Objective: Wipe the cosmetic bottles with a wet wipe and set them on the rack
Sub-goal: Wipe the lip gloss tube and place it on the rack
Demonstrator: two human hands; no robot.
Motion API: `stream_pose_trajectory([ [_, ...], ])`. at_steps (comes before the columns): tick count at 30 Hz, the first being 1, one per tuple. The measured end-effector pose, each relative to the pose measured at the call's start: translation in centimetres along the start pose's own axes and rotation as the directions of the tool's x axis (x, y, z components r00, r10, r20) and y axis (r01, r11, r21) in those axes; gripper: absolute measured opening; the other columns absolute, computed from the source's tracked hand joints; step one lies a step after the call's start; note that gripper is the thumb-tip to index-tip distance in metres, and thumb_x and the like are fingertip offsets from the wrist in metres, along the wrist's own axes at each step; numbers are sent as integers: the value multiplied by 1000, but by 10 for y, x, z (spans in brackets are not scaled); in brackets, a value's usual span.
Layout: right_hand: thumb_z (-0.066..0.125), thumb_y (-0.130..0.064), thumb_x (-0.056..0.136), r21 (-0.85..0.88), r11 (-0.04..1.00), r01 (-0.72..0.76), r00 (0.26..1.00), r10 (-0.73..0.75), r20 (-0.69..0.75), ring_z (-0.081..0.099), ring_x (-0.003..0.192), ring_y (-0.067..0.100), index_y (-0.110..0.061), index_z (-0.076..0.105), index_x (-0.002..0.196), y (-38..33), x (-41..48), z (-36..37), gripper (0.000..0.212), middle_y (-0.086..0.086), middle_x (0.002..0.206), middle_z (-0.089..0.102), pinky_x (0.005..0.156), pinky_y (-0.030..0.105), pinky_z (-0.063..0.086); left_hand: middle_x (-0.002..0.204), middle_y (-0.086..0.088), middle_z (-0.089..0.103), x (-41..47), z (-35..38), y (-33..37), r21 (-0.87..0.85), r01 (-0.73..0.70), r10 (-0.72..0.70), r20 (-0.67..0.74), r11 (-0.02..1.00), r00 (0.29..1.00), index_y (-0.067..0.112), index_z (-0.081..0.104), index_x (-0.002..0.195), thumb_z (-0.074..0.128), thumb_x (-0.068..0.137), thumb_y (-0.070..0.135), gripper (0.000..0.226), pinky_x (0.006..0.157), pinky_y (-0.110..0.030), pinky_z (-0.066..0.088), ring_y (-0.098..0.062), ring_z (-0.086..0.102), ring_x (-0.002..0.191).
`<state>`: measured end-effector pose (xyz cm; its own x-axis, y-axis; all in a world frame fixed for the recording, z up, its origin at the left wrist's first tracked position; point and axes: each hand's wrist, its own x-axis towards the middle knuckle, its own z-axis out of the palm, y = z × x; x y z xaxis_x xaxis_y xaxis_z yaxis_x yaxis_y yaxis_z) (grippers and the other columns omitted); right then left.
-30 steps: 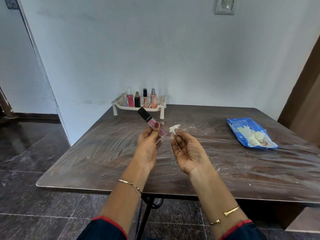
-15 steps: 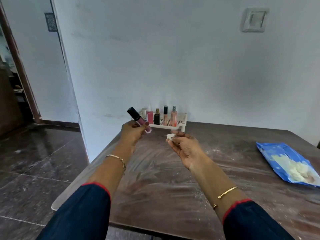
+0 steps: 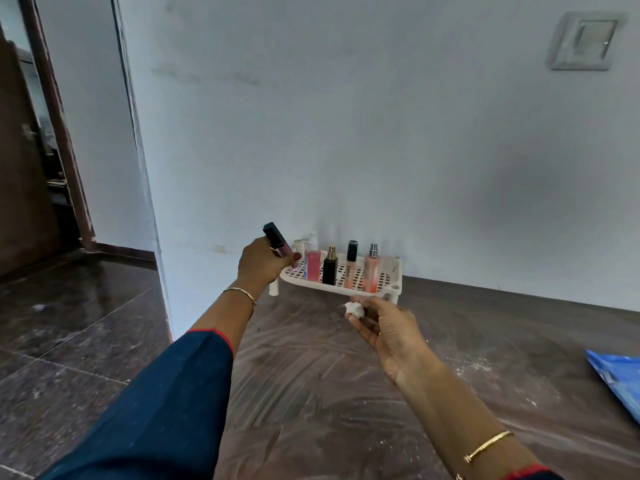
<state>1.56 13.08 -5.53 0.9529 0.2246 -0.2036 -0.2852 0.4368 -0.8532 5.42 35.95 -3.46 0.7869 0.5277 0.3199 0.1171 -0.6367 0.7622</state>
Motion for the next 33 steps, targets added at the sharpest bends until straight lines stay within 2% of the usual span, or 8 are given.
stream_pose_trajectory([
  [4, 67, 0, 81, 4, 1000, -7, 1000, 7, 14, 68, 78, 21, 6, 68, 102, 3, 18, 3, 21, 19, 96, 72, 73, 29, 58, 85, -1, 60, 23, 13, -13, 167, -11, -1, 70, 986, 998, 28, 53, 75, 72, 77, 48, 28, 88, -42, 48, -30, 61, 97],
  [8, 66, 0, 82, -2, 1000, -13, 1000, 13, 28, 67, 75, 20, 5, 68, 98, 8, 29, 5, 17, 18, 90, 72, 73, 28, 57, 81, 4, 57, 39, 21, -21, 340, -72, 29, 131, 938, 991, 28, 50, 77, 63, 81, 57, 32, 93, -42, 39, -25, 58, 93],
  [13, 65, 0, 83, -37, 999, -23, 999, 25, 31, 66, 73, 19, 1, 70, 89, 14, 34, 7, 8, 15, 84, 71, 72, 26, 57, 92, 2, 61, 45, 26, -23, 525, -177, 76, 208, 833, 975, 24, 57, 84, 54, 83, 63, 39, 102, -45, 22, -24, 56, 101],
  [19, 66, 1, 83, -37, 999, -20, 999, 22, 36, 67, 74, 21, 2, 70, 94, 17, 36, 12, 12, 16, 87, 72, 68, 26, 58, 103, 0, 64, 53, 30, -24, 568, -195, 65, 242, 799, 968, 23, 59, 91, 49, 85, 64, 42, 105, -48, 19, -26, 54, 110],
  [25, 63, 2, 84, -55, 998, -13, 999, 16, 50, 67, 71, 20, 0, 70, 85, 17, 35, 15, 7, 16, 83, 71, 69, 26, 57, 105, -2, 63, 53, 34, -25, 586, -190, 57, 238, 787, 970, 25, 57, 86, 47, 87, 64, 40, 106, -49, 18, -28, 49, 117],
  [29, 62, 2, 85, -76, 997, -15, 998, 20, 57, 68, 74, 22, 0, 71, 80, 17, 34, 17, 11, 18, 88, 71, 70, 26, 57, 108, -2, 61, 50, 35, -27, 609, -198, 74, 223, 768, 972, 22, 62, 97, 41, 89, 65, 48, 106, -48, 17, -28, 45, 121],
  [33, 60, 2, 87, -88, 996, -6, 998, 11, 62, 68, 74, 21, -2, 71, 79, 15, 33, 16, 14, 15, 84, 72, 72, 27, 57, 106, -2, 61, 49, 37, -27, 609, -196, 68, 227, 768, 972, 21, 61, 100, 38, 91, 63, 48, 106, -48, 17, -28, 43, 123],
])
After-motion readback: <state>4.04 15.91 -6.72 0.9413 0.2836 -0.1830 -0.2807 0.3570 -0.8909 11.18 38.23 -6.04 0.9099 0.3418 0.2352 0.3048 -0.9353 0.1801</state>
